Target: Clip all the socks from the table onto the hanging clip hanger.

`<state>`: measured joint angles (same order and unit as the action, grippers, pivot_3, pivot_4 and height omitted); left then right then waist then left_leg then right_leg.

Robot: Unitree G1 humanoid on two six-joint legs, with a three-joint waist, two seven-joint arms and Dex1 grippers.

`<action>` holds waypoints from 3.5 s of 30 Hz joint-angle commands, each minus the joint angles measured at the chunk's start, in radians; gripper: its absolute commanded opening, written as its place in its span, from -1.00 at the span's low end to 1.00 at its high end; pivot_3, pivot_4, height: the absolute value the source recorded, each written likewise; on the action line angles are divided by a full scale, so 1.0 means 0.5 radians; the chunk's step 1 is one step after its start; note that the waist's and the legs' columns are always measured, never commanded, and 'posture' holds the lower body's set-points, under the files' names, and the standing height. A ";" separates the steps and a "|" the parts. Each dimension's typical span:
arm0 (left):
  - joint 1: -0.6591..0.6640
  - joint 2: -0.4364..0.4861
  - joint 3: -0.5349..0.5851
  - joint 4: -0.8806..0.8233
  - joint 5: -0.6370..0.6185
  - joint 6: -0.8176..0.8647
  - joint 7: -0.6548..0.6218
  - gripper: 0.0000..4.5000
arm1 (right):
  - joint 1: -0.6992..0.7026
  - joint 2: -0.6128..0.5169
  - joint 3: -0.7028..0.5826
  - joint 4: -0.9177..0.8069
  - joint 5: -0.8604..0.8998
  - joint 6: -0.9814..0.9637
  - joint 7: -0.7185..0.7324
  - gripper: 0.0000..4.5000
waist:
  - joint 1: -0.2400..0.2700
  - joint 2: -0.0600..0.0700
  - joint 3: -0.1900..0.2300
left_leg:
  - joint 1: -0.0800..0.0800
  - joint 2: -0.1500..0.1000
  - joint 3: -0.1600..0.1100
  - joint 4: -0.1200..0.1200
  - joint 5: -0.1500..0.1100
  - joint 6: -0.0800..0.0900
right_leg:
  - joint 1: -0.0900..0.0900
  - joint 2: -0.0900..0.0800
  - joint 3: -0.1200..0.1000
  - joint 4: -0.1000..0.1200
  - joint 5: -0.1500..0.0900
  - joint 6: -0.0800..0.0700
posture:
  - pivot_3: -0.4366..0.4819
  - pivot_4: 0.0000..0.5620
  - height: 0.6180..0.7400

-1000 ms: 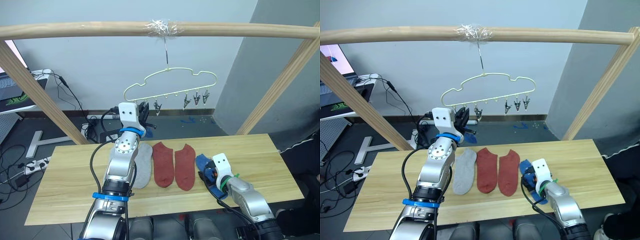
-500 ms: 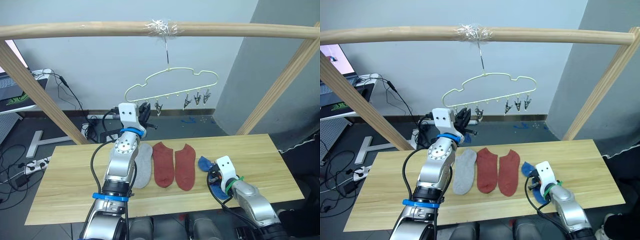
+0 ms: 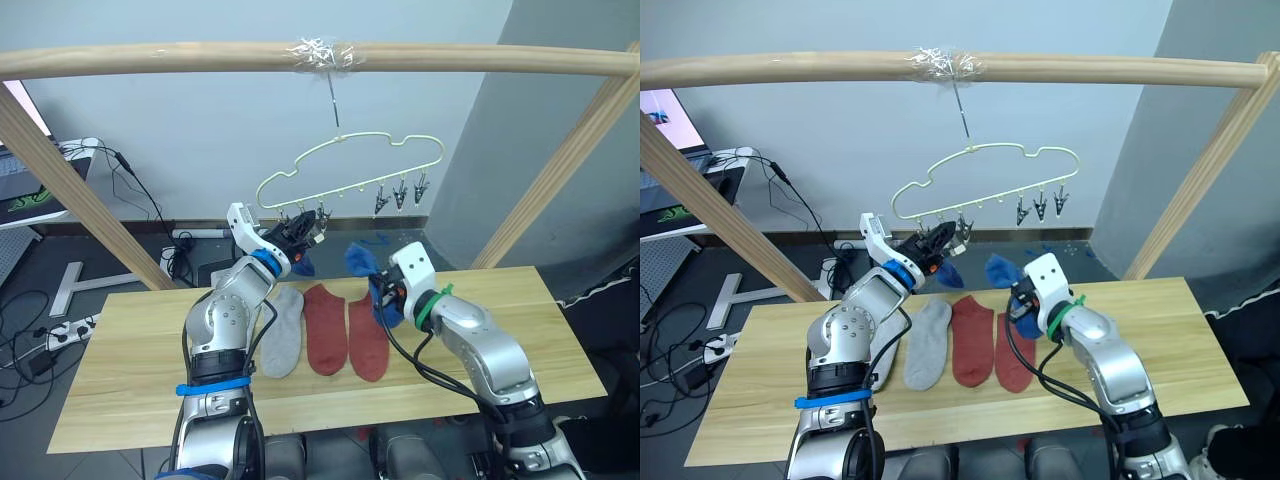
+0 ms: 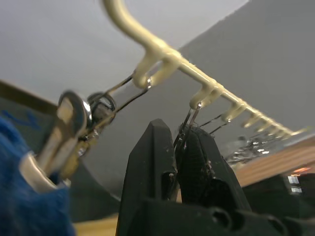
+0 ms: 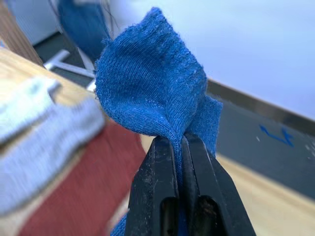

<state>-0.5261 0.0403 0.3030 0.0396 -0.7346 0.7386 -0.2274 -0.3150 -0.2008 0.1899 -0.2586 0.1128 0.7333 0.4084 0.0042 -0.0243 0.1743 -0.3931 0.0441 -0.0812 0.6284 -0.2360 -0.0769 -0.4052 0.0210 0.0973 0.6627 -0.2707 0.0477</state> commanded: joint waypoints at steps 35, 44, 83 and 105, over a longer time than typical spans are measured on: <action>0.073 0.013 -0.052 -0.182 -0.292 0.206 0.014 -0.91 | -0.299 0.232 -0.058 -0.019 0.317 0.273 -0.065 -0.98 | 0.032 0.001 0.002 | -0.004 0.000 0.000 0.000 0.000 0.000 | -0.004 0.000 0.000 -0.001 0.000 0.000 | 0.29 -0.40 1.00; 0.101 0.093 0.012 -0.250 -0.400 0.297 0.019 0.35 | -0.281 0.225 -0.029 0.035 0.307 0.228 -0.067 -1.00 | 0.034 0.000 0.004 | -0.010 0.000 -0.001 0.000 0.000 0.000 | -0.010 0.000 -0.001 -0.001 0.000 0.000 | 0.32 -0.40 1.00; 0.431 0.501 -0.811 -0.609 0.647 -0.662 -0.255 0.24 | 0.013 -0.318 -0.181 -0.431 0.452 0.118 0.132 1.00 | 0.051 0.002 0.016 | -0.014 0.000 0.002 -0.003 0.000 -0.001 | -0.015 -0.002 0.001 -0.005 -0.001 -0.001 | 0.31 -0.45 1.00; 0.302 0.214 -0.835 -0.102 1.305 -1.200 0.005 -0.01 | -0.044 -0.464 -0.367 -0.634 0.566 0.125 0.118 1.00 | 0.038 0.002 0.016 | -0.014 -0.001 0.002 0.000 0.000 0.000 | -0.013 -0.002 0.001 -0.002 0.000 -0.001 | 0.19 -0.43 1.00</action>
<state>-0.3762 0.1506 -0.1248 0.0032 -0.0964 0.1647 -0.2384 -0.3216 -0.4236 0.0306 -0.5317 0.3773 0.8145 0.4572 0.0231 -0.0235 0.1823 -0.3997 0.0438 -0.0803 0.6284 -0.2361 -0.0770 -0.4119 0.0203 0.0977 0.6621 -0.2708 0.0472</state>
